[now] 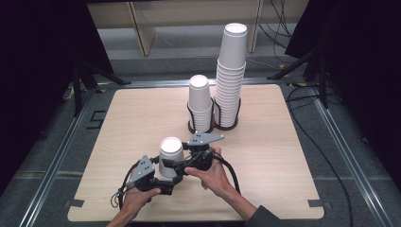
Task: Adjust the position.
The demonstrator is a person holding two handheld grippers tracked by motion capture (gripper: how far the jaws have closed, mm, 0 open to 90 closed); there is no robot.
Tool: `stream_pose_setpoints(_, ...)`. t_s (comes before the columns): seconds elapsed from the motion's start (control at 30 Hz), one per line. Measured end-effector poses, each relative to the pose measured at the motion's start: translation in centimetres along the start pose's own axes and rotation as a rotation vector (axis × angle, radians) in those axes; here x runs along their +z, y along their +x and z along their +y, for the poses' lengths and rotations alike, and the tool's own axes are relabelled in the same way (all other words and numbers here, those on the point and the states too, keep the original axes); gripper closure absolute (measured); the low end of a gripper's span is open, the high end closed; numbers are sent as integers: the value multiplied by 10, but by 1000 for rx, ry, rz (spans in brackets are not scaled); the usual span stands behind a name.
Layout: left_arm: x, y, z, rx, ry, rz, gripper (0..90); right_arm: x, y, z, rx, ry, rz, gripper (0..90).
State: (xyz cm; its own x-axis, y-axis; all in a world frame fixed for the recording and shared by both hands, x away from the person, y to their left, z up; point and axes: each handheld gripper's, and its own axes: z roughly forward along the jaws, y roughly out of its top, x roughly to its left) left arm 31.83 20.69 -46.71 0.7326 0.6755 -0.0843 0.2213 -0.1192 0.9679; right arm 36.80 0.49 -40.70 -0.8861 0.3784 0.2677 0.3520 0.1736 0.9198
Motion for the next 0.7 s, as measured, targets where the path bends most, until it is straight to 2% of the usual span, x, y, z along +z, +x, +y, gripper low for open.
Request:
stream_pose_setpoints(0.13, 0, 1, 0, 8, -7, -9, 34, 1, 0, -1, -10, -7, -2, 200)
stream_pose_setpoints(0.2, -2, 0, 1, 20, 15, -3, 47, 1, 0, 0, -12, -7, 1, 196)
stream_pose_setpoints(0.33, -2, 0, 1, 45, 28, -6, 71, 0, -1, 1, -19, 23, 9, 184)
stream_pose_setpoints(0.37, -1, 0, 2, 43, 7, -18, 75, 0, -1, 1, 1, 29, 31, 185)
stream_pose_setpoints(0.4, -1, 0, 2, 51, 2, -23, 79, -3, 0, 4, 17, 36, 31, 183)
stream_pose_setpoints(0.43, -3, -1, 4, 73, 25, -14, 81, -3, -3, 5, -29, 33, 20, 180)
stream_pose_setpoints(0.47, -4, -1, 4, 84, 35, -17, 83, -5, 0, 6, 1, 53, 37, 174)
stream_pose_setpoints(0.53, -2, -2, 3, 95, 29, -29, 88, -8, -3, 10, -58, 44, 20, 169)
stream_pose_setpoints(0.57, -3, -3, 3, 107, 53, -23, 91, -10, -3, 12, -51, 52, 33, 163)
stream_pose_setpoints(0.63, -3, -4, 4, 121, 58, -27, 94, -13, -4, 16, -62, 68, 31, 160)
stream_pose_setpoints(0.67, -4, -4, 4, 142, 66, -25, 95, -15, -4, 17, -49, 77, 52, 160)
stream_pose_setpoints(0.7, -3, -5, 4, 143, 52, -31, 96, -18, -5, 19, -53, 84, 48, 160)
